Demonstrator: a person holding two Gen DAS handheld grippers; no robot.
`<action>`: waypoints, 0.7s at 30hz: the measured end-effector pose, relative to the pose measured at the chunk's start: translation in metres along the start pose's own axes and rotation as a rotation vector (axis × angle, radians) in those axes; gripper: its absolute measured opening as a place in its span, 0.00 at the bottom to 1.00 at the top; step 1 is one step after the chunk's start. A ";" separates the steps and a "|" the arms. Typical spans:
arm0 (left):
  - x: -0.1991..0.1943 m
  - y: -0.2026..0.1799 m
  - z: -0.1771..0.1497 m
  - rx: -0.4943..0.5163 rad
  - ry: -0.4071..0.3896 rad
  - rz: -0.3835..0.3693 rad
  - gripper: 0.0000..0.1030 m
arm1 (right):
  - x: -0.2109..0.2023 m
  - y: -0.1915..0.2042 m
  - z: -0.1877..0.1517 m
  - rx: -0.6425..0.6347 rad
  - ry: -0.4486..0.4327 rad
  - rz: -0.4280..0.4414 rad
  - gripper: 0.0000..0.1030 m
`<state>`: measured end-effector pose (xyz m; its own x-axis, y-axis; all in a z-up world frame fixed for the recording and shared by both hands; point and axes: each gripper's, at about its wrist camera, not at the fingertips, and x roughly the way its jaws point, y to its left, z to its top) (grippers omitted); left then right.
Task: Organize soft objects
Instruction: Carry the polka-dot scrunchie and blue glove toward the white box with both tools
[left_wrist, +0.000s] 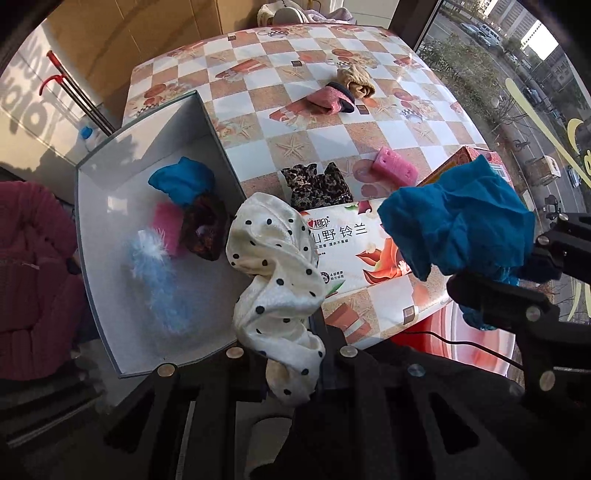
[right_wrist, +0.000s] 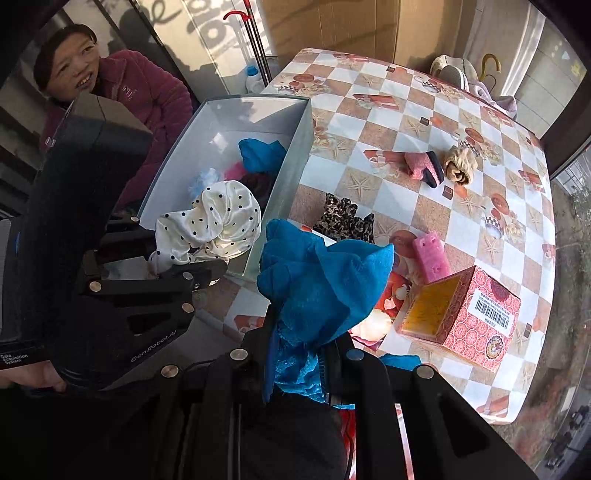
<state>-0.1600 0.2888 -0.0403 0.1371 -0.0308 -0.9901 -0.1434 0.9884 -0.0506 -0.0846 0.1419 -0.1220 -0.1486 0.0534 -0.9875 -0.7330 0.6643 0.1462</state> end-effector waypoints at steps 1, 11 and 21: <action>0.000 0.003 -0.001 -0.009 0.000 0.003 0.19 | 0.001 0.002 0.001 -0.006 0.003 -0.002 0.19; -0.001 0.027 -0.009 -0.098 -0.011 0.024 0.19 | 0.009 0.016 0.012 -0.083 0.021 -0.011 0.19; -0.003 0.047 -0.021 -0.172 -0.015 0.035 0.19 | 0.014 0.031 0.022 -0.128 0.022 0.002 0.19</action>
<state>-0.1879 0.3324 -0.0427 0.1438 0.0063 -0.9896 -0.3137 0.9487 -0.0395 -0.0948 0.1795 -0.1323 -0.1638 0.0370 -0.9858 -0.8113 0.5635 0.1559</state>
